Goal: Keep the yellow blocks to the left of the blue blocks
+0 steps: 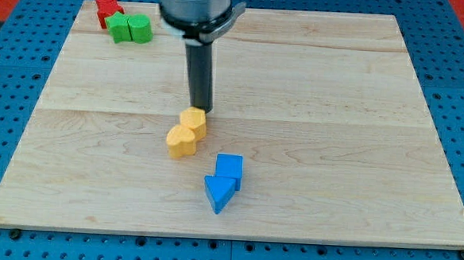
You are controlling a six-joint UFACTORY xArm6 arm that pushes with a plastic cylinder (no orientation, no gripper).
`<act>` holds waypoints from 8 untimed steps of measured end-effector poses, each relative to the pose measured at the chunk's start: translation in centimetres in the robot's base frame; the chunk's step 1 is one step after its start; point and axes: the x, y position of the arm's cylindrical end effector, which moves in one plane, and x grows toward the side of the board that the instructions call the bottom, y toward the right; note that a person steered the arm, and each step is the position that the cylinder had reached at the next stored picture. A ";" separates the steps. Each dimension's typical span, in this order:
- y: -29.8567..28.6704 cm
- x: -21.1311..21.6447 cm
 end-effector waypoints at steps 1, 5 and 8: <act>-1.9 3.8; -4.3 8.1; -6.8 12.2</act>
